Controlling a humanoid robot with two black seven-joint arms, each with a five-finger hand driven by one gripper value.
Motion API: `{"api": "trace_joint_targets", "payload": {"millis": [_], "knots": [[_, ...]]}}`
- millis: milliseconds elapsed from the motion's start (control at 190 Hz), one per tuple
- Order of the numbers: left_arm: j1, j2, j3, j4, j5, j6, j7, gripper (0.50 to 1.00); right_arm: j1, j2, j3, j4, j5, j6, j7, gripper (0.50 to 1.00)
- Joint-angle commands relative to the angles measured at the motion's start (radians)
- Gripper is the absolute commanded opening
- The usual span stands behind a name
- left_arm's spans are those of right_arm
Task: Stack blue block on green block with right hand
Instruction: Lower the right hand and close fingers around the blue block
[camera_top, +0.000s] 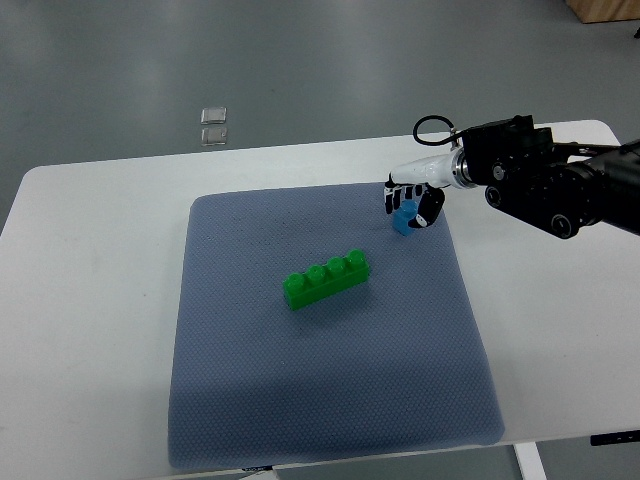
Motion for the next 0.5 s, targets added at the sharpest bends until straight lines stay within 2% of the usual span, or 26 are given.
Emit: {"api": "trace_joint_targets", "payload": {"millis": [0,426,495], "knots": [[0.0,0.0,0.0,0.001,0.0,0.0,0.0,1.0,-0.003,0.001,0.0,0.0,0.0,0.0,0.003,0.686],[0.0,0.0,-0.002,0.001,0.0,0.0,0.0,1.0,-0.007,0.008,-0.001,0.0,-0.014,-0.006,0.013,0.686],[0.0,0.0,0.0,0.001,0.0,0.002,0.0,1.0,-0.007,0.008,-0.009,0.0,-0.014,-0.006,0.013,0.664]]}}
